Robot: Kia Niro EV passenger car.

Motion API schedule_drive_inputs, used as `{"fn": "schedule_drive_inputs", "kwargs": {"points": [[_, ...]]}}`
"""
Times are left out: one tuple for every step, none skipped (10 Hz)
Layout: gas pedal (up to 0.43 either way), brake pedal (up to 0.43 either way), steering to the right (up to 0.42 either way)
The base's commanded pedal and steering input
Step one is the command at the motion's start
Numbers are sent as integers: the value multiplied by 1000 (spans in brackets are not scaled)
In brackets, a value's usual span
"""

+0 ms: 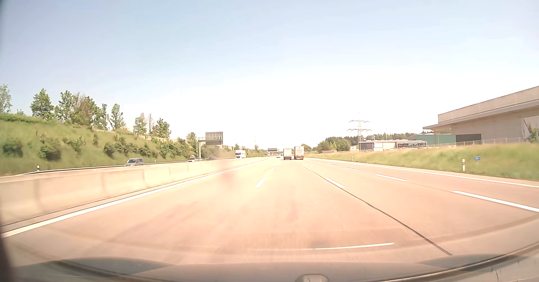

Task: Follow the waypoints while adhering to traffic rules and regulations

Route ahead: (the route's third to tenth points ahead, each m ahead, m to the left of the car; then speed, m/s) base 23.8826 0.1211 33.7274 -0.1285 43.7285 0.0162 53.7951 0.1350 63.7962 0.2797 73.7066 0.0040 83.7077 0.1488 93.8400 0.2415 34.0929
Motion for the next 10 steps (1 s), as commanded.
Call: {"fn": "schedule_drive_inputs", "kwargs": {"points": [[169, 0, -1], [189, 0, -2], [209, 0, -3], [220, 0, -4], [228, 0, -5], [248, 0, -5], [280, 0, -5], [299, 0, -5], [311, 0, -5], [331, 0, -5]]}}
